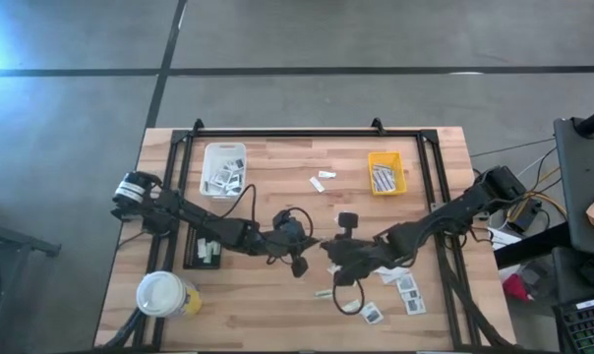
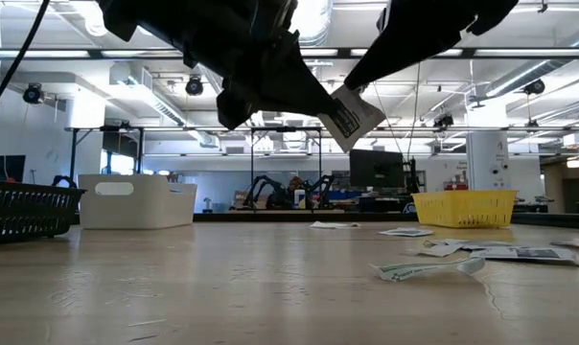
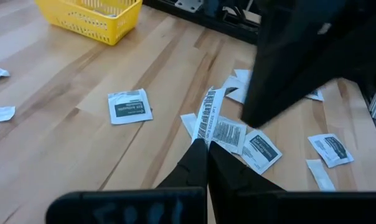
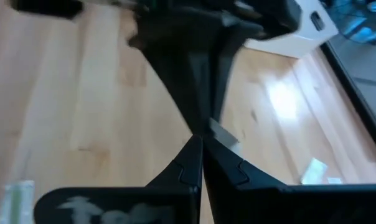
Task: Pick & Place First Aid Supplies
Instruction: Put the gray towelette pack into the white bin
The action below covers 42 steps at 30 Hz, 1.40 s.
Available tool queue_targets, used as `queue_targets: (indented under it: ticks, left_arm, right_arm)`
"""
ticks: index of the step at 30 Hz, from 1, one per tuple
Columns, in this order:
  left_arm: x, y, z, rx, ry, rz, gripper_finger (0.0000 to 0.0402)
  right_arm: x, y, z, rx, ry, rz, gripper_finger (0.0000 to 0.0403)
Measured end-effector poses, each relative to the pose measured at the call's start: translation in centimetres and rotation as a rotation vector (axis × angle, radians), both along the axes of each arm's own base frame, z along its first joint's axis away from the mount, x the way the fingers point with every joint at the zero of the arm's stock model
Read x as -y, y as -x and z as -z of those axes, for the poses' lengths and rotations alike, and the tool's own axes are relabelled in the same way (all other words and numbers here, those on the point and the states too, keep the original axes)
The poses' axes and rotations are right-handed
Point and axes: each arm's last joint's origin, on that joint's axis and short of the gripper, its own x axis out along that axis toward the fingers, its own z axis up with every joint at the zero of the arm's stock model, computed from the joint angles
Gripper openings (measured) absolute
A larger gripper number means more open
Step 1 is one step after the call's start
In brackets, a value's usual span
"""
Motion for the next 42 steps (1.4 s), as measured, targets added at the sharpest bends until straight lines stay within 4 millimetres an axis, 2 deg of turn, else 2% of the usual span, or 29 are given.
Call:
queue_targets:
  ticks: [9,18,23,28,34,42]
  left_arm:
    - [0.0,0.0,0.0,-0.006,-0.005,0.010,0.0000]
    - [-0.1,0.4,0.5,-0.079,-0.035,0.023,0.0000]
    - [-0.8,1.2,-0.4,-0.108,-0.083,-0.026,0.0000]
    - [-1.6,3.0,-2.1,-0.164,-0.170,-0.109,0.0000]
    - [-3.3,6.1,-4.3,-0.262,-0.286,-0.250,0.0000]
    - [-8.1,10.6,-6.2,-0.422,-0.297,-0.498,0.0000]
  right_arm:
    - [0.5,0.6,0.4,-0.036,0.056,0.091,0.0008]
    - [0.7,0.8,0.0,-0.015,0.086,0.123,0.0008]
    - [0.6,1.2,-0.5,-0.004,0.076,0.119,0.0008]
    - [0.6,2.0,-1.0,-0.017,0.060,0.130,0.0008]
    - [0.1,2.9,-1.0,-0.041,0.048,0.129,0.0008]
    - [-0.9,3.6,-0.7,-0.055,0.058,0.088,0.0008]
